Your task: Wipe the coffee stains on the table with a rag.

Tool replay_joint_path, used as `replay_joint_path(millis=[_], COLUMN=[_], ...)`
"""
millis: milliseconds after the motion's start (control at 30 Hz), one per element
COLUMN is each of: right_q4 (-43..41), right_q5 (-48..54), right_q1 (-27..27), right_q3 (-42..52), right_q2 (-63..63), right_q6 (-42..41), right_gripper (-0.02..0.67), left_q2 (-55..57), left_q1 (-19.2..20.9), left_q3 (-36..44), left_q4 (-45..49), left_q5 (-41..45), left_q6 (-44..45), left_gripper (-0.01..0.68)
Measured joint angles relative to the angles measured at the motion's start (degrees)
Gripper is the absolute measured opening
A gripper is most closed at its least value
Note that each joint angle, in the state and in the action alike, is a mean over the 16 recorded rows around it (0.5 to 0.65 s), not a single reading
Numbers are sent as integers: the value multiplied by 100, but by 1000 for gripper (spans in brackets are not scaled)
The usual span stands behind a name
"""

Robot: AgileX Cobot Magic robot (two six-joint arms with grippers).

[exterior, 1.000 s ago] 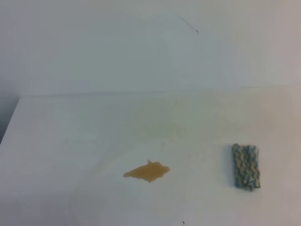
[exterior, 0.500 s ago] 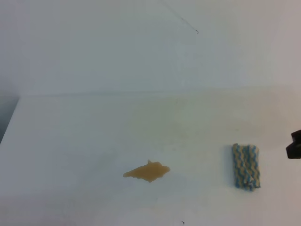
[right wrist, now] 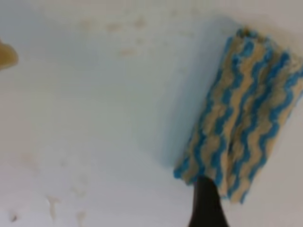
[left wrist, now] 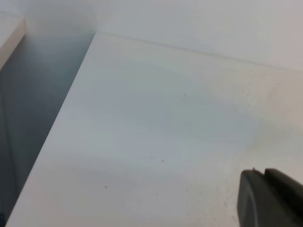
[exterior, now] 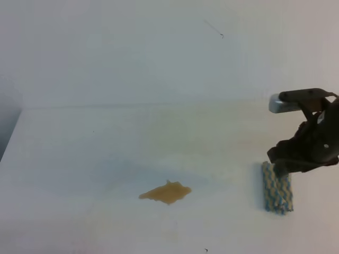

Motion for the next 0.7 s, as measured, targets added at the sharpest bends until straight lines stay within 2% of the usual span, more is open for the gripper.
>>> replay_joint_path(millis=[167, 333, 467, 700], right_q4=[-246, -222, -218, -213], right_q5=[54, 91, 120, 133], right_q1=[148, 173, 173, 173], right_q3=[-330, -492, -542, -581], right_q2=[533, 1010, 1324, 1629], right_q6=[340, 422, 428, 377], right_gripper=[432, 392, 319, 137], left_q2=[0, -9, -9, -9], left_q1=[0, 0, 0, 0], left_q3=[0, 0, 0, 0], left_q4=[0, 0, 0, 0], left_q5=[0, 0, 0, 0], left_q6=[0, 0, 0, 0], left_gripper=[1, 1, 0, 0])
